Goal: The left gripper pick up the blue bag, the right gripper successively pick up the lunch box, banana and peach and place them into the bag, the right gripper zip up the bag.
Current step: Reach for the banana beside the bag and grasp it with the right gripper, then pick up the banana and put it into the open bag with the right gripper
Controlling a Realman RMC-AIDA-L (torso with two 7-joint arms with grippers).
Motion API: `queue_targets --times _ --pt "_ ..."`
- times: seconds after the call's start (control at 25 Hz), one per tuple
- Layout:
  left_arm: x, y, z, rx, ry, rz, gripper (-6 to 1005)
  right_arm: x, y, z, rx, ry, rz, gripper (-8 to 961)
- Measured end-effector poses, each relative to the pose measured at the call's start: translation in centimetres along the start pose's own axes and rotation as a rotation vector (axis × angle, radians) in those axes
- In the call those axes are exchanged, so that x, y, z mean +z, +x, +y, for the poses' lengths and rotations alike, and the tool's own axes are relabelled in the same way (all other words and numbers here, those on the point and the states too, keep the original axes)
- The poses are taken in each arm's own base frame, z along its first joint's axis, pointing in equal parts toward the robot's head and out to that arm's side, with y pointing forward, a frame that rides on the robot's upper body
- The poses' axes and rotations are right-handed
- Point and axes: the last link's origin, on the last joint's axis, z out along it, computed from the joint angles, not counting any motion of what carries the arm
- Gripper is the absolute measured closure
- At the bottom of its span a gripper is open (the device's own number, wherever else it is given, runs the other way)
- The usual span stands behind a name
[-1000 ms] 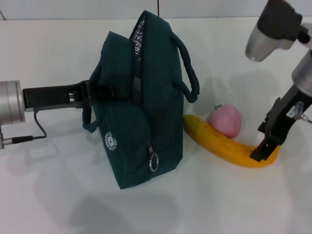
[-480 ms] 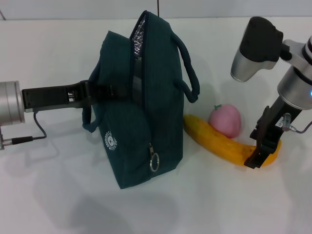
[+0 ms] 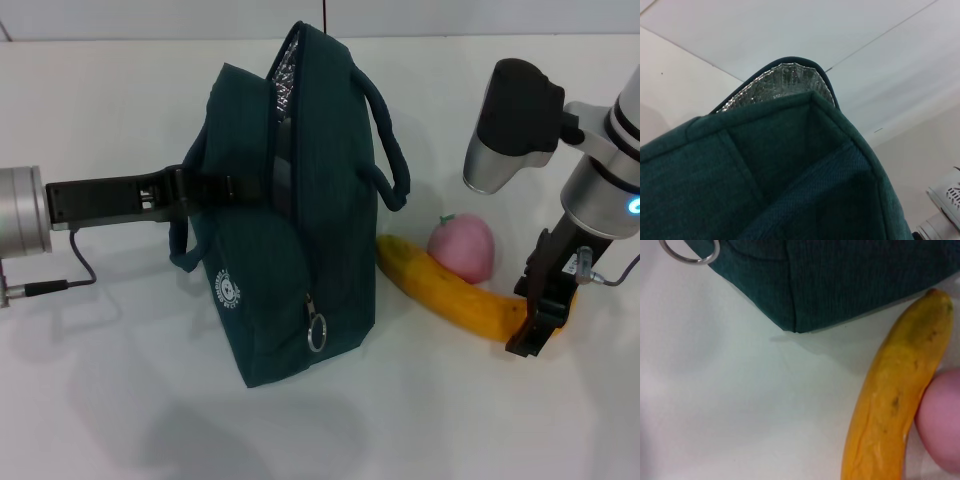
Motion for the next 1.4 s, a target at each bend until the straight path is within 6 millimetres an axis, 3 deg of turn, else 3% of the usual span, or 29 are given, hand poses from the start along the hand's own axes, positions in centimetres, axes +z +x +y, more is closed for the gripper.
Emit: queue_targets --times 0.36,0.48,0.68,1.0,1.4 --pt "-0.1 0.0 0.0 -0.001 0.0 0.004 947 0.1 0.0 0.0 0.001 0.0 0.001 229" --pt "-0.1 0.0 0.0 -0.001 0.0 0.004 947 0.2 0.0 0.1 -0.009 0.001 0.011 415" --pt "-0.1 0.0 0.0 -0.001 0.0 0.004 947 0.3 0.0 0.4 -0.032 0.0 0.039 467" --pt "-0.2 -0.1 0.1 -0.005 -0.011 0.016 947 -0.6 0.1 0.5 -0.063 0.021 0.017 478" --pt "-0.3 -0.3 0.1 -0.009 -0.018 0.017 947 -4.4 0.9 -1.0 0.034 0.037 -0.184 486"
